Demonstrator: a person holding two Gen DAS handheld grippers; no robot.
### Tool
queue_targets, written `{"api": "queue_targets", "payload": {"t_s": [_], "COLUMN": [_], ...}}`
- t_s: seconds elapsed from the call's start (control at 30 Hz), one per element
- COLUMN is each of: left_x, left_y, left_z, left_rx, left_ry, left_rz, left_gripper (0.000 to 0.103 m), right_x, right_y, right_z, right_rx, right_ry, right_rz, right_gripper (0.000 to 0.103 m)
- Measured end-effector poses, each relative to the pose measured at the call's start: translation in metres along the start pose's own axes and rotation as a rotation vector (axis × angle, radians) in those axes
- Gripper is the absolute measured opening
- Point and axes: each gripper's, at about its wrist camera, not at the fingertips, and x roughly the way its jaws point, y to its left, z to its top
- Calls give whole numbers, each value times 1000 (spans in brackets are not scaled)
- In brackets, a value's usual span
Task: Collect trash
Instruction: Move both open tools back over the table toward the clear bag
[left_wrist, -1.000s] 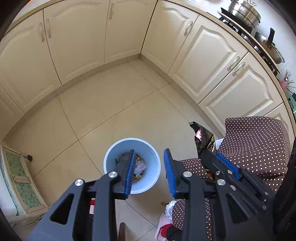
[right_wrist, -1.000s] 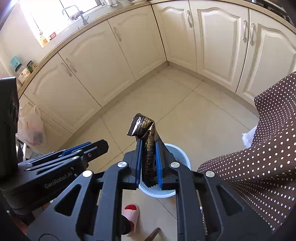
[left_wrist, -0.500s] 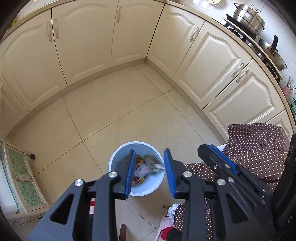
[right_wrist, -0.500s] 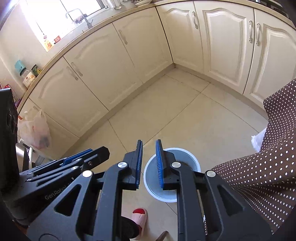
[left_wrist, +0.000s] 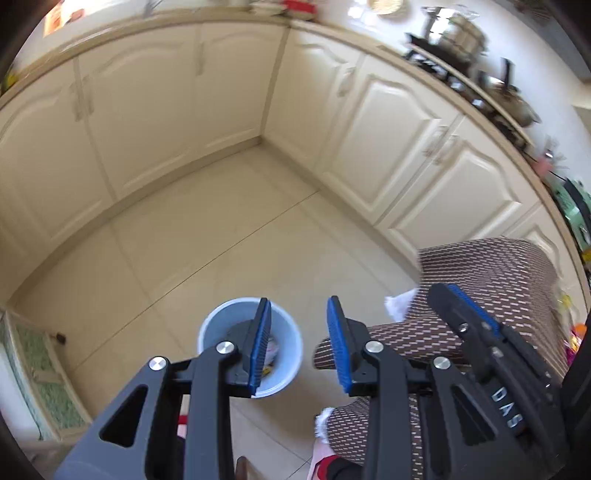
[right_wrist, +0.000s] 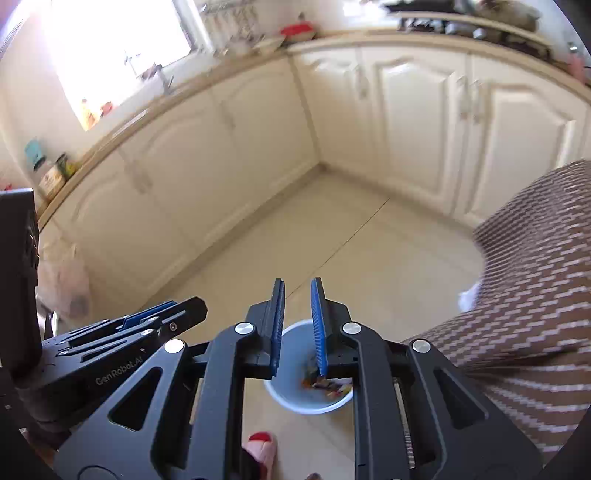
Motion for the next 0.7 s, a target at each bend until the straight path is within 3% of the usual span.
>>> {"api": "queue_targets", "payload": {"t_s": [0.1,0.17,0.3,0.43,0.6,0.7], "left_x": [-15,-23,-33,-39,-41,-36], "left_y": [-47,-78,-147,-229,-312,-362], "left_z": [1,-1,-13,-35,-69,-92], "left_rx": [75,122,225,376,584,739], "left_ry": [-31,-46,-52,-59,-60,-75], "left_rz": [-68,-116,-215,-291,-353,-350], "left_gripper": [32,41,49,59,60,60], "right_x": [-42,-77,-136,-188,-238,-259], "right_y": [-23,-45,-92,-143,-209,-239], "right_z": [7,10,5,-8,-31,-42], "right_rx": [18,33,81,156,272,327], "right_ry": [-82,-145,-238,-298,-324,-338], "right_rz": [-70,-142,-283,-405,-525,-560], "right_gripper": [17,18,31,44,45,45]}}
